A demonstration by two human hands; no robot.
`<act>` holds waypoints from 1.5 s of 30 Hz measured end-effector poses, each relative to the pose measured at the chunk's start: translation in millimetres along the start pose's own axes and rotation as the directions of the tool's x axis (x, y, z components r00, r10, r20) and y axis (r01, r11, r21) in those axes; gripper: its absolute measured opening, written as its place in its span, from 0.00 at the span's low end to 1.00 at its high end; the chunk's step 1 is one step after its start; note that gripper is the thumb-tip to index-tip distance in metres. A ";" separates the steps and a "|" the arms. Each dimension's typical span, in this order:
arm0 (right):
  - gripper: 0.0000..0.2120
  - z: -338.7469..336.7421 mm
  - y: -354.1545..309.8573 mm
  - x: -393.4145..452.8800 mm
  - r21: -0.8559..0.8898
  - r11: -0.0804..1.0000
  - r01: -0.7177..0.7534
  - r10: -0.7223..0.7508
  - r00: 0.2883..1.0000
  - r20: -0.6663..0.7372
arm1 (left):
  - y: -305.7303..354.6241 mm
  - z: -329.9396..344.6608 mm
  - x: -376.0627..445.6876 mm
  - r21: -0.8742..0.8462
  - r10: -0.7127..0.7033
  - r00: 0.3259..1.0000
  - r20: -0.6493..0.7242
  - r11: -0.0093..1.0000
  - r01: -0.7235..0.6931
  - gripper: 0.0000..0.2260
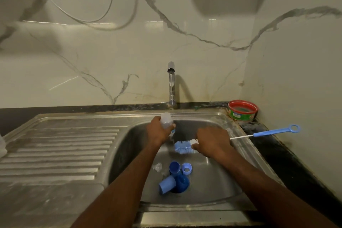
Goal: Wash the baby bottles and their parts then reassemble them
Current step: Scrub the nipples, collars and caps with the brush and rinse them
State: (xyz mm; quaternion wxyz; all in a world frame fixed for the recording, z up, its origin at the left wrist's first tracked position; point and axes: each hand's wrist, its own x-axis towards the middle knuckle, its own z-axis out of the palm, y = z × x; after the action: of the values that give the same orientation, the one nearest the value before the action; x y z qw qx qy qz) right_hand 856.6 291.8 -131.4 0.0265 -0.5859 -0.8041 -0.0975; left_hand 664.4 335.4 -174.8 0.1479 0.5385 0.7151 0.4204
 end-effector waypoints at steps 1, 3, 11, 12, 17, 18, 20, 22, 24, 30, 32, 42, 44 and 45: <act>0.19 0.4 -0.1 0.2 0.004 1.000 0.003 -0.003 1.000 0.004 | 4.3 -0.6 1.2 0.013 0.024 1.000 0.003 1.000 -0.024 0.27; 0.19 1.0 -0.4 1.1 0.001 1.000 0.016 -0.016 1.000 0.016 | 9.8 0.1 3.1 0.041 0.067 0.998 0.004 0.997 -0.067 0.26; 0.22 11.0 0.7 3.2 0.038 0.998 0.054 -0.057 0.995 0.080 | 9.2 12.9 0.1 -0.043 0.016 0.998 -0.055 0.999 -0.019 0.23; 0.21 11.8 0.6 3.5 0.041 0.998 0.052 -0.056 0.995 0.080 | 9.4 12.7 0.5 -0.045 0.023 0.998 -0.057 0.999 -0.025 0.23; 0.19 12.7 1.5 6.0 0.077 0.997 0.030 -0.037 0.995 0.091 | 11.1 8.6 -1.2 -0.050 0.092 0.995 -0.046 0.994 -0.094 0.24; 0.19 12.7 2.3 6.4 0.087 0.996 0.025 -0.033 0.995 0.093 | 11.0 7.8 -1.3 -0.047 0.107 0.993 -0.041 0.993 -0.108 0.24; 0.19 12.9 3.3 6.4 0.094 0.995 0.021 -0.031 0.994 0.101 | 7.6 6.6 -1.5 -0.012 0.090 0.996 -0.004 0.996 -0.090 0.24; 0.20 14.0 4.1 5.2 0.086 0.996 0.023 -0.032 0.994 0.108 | 4.3 4.8 -1.7 0.037 0.029 0.999 0.041 0.999 -0.030 0.22; 0.21 14.6 3.5 4.8 0.087 0.996 0.028 -0.038 0.993 0.111 | 4.0 1.5 -2.2 0.006 0.024 1.000 0.016 1.000 -0.025 0.22; 0.20 14.2 3.0 5.8 0.098 0.995 0.034 -0.046 0.993 0.113 | -0.5 -0.1 -2.2 0.062 -0.003 0.999 0.046 0.998 0.000 0.22; 0.20 16.4 3.1 6.9 0.106 0.994 0.028 -0.040 0.993 0.112 | 0.4 -1.3 -1.5 0.069 0.004 1.000 0.009 0.998 -0.005 0.23; 0.21 21.6 4.5 9.7 0.119 0.993 0.021 -0.036 0.992 0.117 | 1.7 -5.0 -6.9 0.219 0.081 0.997 0.015 0.972 -0.082 0.22; 0.21 21.9 5.1 11.1 0.126 0.992 0.016 -0.032 0.992 0.120 | 0.5 -4.5 -4.6 0.190 0.103 0.994 -0.043 0.977 -0.093 0.23; 0.21 21.8 5.5 11.3 0.127 0.992 0.015 -0.030 0.992 0.122 | 0.6 -3.9 -4.5 0.207 0.097 0.995 -0.012 0.974 -0.092 0.22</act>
State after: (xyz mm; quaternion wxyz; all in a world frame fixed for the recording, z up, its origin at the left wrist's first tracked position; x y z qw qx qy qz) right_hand 859.9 308.1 -150.3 0.0126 -0.5789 -0.8152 -0.0104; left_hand 663.9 329.7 -173.1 0.0635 0.5797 0.7300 0.3564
